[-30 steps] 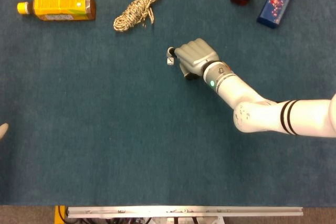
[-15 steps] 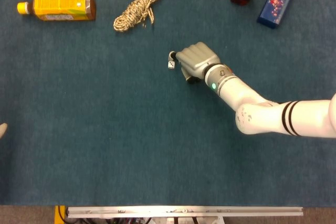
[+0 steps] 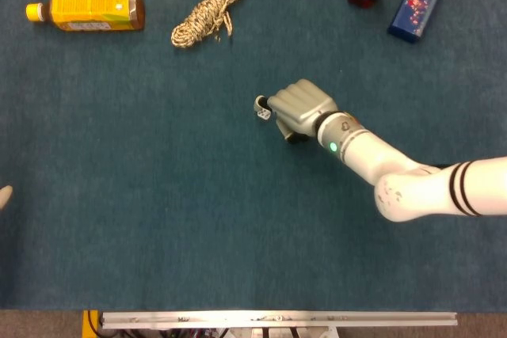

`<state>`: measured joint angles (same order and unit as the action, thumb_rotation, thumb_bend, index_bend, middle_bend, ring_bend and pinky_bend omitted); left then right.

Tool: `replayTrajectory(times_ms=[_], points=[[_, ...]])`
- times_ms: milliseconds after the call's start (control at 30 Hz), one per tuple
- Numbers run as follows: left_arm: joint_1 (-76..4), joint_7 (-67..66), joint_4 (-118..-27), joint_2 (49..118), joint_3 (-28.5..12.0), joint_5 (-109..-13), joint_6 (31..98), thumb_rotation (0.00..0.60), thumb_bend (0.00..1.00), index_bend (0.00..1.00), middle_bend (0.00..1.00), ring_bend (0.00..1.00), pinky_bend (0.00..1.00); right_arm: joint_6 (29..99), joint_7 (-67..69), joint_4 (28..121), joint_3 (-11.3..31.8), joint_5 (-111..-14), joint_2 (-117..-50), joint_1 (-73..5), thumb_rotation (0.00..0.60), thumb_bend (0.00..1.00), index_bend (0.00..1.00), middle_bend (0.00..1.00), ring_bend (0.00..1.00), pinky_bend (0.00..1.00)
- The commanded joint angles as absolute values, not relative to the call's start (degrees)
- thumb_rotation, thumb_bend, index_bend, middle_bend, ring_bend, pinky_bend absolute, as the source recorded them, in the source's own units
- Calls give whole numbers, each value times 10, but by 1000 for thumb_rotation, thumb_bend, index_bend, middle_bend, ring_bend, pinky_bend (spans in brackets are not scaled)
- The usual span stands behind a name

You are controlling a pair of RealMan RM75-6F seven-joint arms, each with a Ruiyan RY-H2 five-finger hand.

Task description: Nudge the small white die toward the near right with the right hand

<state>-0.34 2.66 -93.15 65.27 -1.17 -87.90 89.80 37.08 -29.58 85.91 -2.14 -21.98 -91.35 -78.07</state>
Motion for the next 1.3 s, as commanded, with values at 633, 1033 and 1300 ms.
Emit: replayTrajectory(times_ms=[633, 1033, 1300], points=[[-2, 25, -934, 653, -11, -881, 901, 600, 135, 0, 0, 0, 0, 375, -296, 843, -21, -224, -929, -781, 600, 772, 214, 1000, 1000, 1000], [-1, 29, -929, 654, -11, -880, 901, 600, 135, 0, 0, 0, 0, 388, -312, 855, -40, -212, -927, -784, 600, 771, 214, 1000, 1000, 1000], [-3, 28, -929, 655, -11, -881, 899, 600, 135, 0, 0, 0, 0, 401, -305, 890, -47, -230, -903, -768, 600, 771, 214, 1000, 1000, 1000]])
